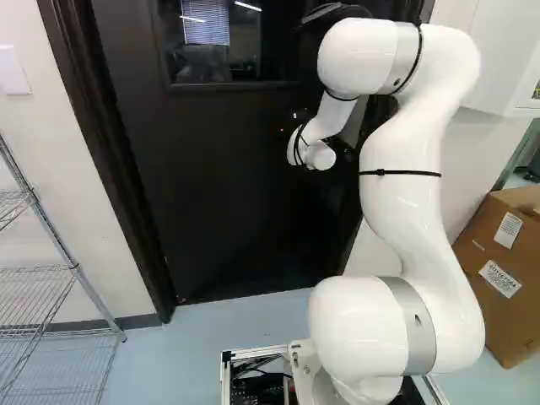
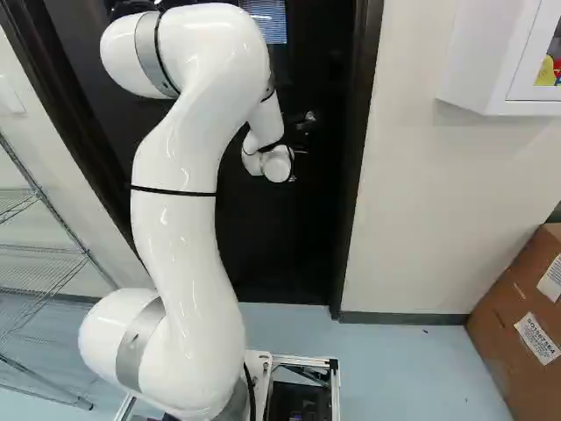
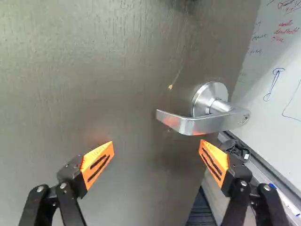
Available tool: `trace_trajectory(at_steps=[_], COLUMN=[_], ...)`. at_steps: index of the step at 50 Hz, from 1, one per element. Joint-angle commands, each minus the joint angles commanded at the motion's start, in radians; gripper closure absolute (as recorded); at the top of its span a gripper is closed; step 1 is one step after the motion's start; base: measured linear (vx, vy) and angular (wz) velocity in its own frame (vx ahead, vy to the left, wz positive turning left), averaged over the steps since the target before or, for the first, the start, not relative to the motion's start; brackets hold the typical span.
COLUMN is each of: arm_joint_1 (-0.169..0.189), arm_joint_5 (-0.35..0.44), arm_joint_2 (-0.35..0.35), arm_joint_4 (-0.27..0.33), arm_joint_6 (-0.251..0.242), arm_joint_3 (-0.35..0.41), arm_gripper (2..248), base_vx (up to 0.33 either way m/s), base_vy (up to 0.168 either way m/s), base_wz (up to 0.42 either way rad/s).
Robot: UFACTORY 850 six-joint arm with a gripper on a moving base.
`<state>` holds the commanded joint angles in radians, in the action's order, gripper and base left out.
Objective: Open the door and move inside
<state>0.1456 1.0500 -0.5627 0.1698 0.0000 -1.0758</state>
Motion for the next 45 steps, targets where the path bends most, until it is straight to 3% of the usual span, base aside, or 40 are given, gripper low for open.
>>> trace_trajectory(at_steps=[25, 45], arm_joint_1=[-0.001, -0.005], arm_joint_5=[0.0, 0.0], arm_joint_2=[-0.009, -0.064], arm_joint_4=[0.0, 0.0], arm_joint_6=[0.0, 0.0], arm_joint_3=[-0.011, -0.086], arm_gripper=[3, 3], base_vx=[0.0, 0.0], base_vy=[0.0, 0.0], base_wz=[0.0, 0.0])
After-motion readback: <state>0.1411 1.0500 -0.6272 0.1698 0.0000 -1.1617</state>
